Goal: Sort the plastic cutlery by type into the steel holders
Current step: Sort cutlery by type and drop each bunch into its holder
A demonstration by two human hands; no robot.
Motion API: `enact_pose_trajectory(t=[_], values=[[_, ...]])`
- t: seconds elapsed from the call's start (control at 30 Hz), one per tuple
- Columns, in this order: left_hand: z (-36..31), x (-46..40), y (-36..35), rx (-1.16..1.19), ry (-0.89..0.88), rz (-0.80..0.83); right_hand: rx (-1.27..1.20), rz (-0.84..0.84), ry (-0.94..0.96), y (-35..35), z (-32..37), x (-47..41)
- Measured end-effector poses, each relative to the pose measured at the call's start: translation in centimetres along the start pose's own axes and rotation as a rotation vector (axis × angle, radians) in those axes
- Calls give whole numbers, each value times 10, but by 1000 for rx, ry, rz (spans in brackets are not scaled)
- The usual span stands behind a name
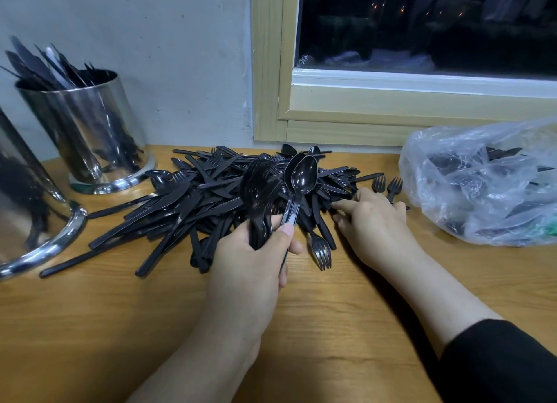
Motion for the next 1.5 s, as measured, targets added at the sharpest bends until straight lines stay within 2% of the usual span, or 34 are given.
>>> enact_pose_trajectory(t=[0.47,0.63,0.8,1.03,1.5], values=[[-1,1,1,-3,0,-1,-56,-83,-6,27,-12,26],[-2,1,0,16,-3,8,19,18,12,20,-16,25],[-2,0,2,1,-20,10,-3,52,72,18,-12,24],[-2,1,1,21,-11,11,-15,48,52,17,-15,22],[0,-3,5,53,-10,-9,-228,-236,88,45,-19,22]])
Point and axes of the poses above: each hand's wrist, its own x-axis away from the middle knuckle, its own y-axis out of the back of the hand, z = x × y, the point moved 8 cm from there along -x, towards the middle knuckle
